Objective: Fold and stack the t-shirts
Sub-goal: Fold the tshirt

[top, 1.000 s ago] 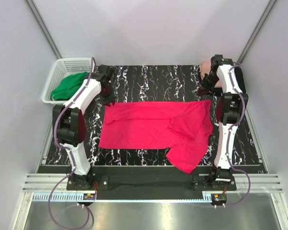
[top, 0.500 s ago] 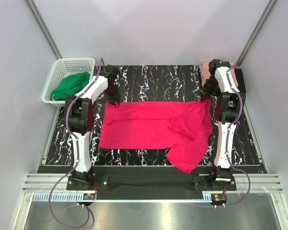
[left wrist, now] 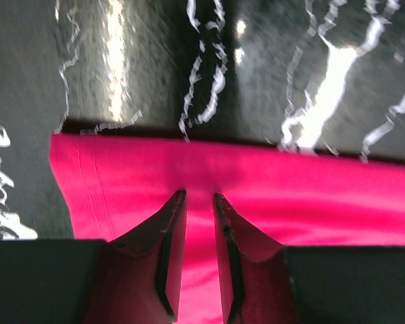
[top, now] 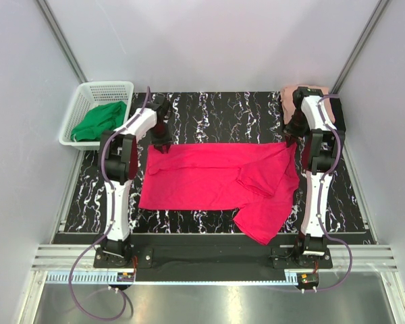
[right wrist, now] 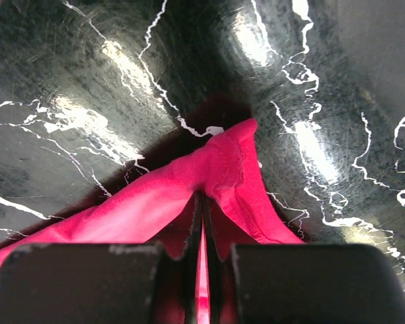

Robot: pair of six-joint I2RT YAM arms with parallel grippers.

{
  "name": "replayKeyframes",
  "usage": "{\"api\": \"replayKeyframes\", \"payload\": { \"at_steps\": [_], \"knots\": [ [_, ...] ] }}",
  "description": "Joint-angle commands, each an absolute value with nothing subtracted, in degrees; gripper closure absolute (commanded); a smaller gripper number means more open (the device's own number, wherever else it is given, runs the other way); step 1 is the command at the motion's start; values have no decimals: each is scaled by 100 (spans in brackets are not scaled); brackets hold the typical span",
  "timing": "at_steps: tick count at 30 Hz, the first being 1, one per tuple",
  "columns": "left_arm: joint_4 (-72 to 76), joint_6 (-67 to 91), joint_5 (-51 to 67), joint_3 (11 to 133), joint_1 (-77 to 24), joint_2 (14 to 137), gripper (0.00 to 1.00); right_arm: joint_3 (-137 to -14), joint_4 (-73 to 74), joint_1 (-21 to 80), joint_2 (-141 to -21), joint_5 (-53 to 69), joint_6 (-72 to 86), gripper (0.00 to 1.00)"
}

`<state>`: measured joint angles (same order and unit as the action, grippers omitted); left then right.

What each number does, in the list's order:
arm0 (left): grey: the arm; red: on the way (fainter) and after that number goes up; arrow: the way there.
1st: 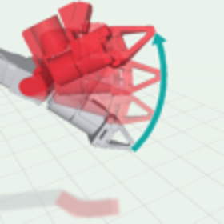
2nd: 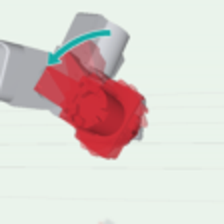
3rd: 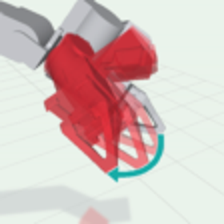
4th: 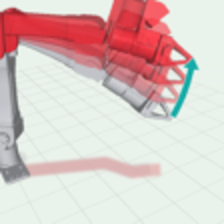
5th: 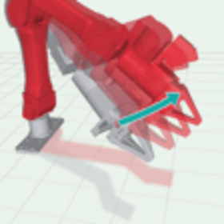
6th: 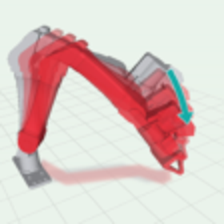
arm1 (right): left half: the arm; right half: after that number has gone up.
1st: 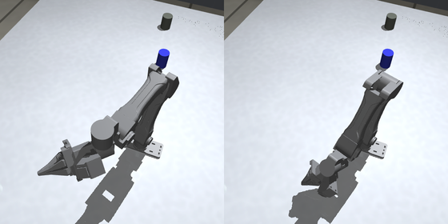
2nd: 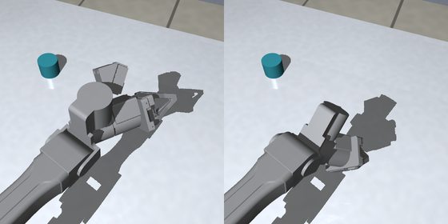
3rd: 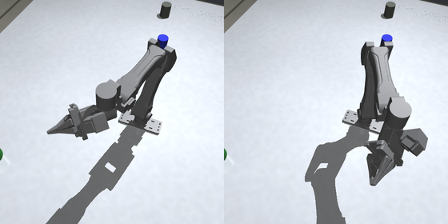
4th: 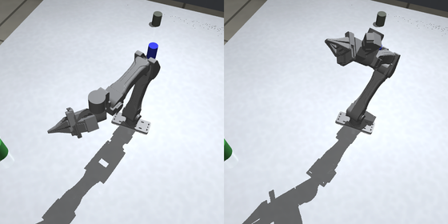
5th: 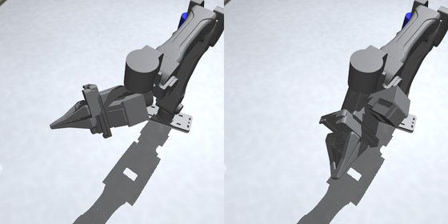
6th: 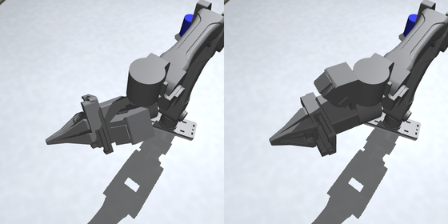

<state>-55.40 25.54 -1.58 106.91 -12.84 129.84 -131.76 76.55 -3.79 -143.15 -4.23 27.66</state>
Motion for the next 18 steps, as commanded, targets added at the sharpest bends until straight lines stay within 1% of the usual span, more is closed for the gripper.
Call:
{"api": "replayKeyframes", "payload": {
  "at_steps": [1,11,17,18],
  "knots": [
    [-5546,2645,-527,10986,-1292,13130,73,-13403,8385,-404,-14221,-738,2874,92],
    [-5651,2742,-756,10942,-1283,13236,74,-13263,8517,-396,-14370,-738,2848,92],
    [-5686,2760,-747,10934,-1283,13123,74,-13140,8464,-404,-14221,-764,2760,92],
    [-5678,2760,-756,10934,-1283,13079,74,-13131,8368,-404,-14055,-756,2742,92]
  ]
}}
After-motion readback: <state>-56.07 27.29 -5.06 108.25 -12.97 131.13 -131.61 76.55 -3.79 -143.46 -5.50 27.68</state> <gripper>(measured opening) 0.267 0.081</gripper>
